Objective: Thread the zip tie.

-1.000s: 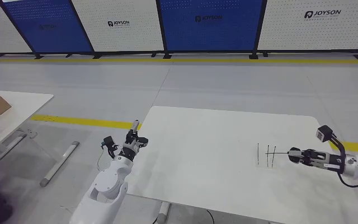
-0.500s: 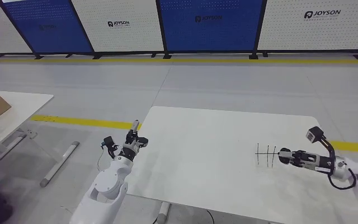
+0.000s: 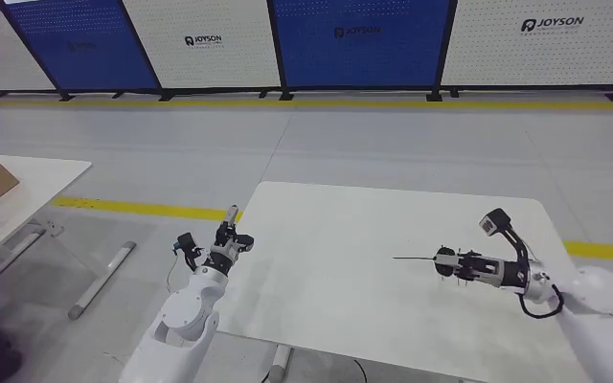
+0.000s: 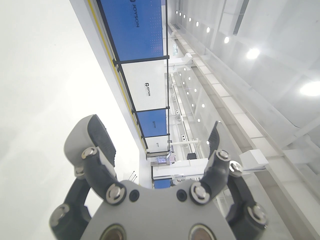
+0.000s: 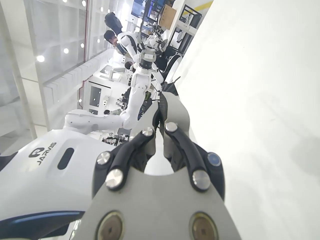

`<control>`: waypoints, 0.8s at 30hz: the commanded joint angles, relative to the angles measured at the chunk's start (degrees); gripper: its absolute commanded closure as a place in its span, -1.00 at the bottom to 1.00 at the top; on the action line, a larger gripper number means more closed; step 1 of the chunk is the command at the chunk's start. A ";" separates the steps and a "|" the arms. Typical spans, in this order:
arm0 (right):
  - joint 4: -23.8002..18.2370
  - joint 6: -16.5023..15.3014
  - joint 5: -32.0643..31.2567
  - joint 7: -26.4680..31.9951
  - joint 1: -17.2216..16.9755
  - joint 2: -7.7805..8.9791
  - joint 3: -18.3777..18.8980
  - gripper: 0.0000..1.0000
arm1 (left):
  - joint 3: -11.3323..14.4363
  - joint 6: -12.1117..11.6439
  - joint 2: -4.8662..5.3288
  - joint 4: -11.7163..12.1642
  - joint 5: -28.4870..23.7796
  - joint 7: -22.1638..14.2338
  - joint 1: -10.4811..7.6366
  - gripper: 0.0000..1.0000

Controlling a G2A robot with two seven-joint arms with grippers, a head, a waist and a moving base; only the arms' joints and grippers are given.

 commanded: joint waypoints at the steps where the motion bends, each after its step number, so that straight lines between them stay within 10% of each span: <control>1: 0.00 0.00 -0.01 0.00 0.00 0.00 -0.01 1.00 | 0.00 -0.98 -0.06 -0.43 0.88 0.81 -0.22 -1.00; 7: 0.00 0.00 -0.01 0.00 0.00 0.00 -0.01 1.00 | 4.57 -6.03 -0.44 -6.13 14.32 4.16 0.46 -1.00; 17: 0.00 0.00 -0.01 0.00 0.00 0.00 -0.01 1.00 | 18.54 3.08 -1.56 -4.06 27.83 1.36 -7.18 -1.00; 19: 0.00 0.00 -0.01 0.00 0.00 0.00 -0.01 1.00 | 19.81 5.02 -2.02 -2.03 31.21 6.97 -9.02 -1.00; 24: 0.00 0.00 -0.01 0.00 0.00 0.00 -0.01 1.00 | 19.81 5.02 -2.02 -2.03 31.21 6.97 -9.02 -1.00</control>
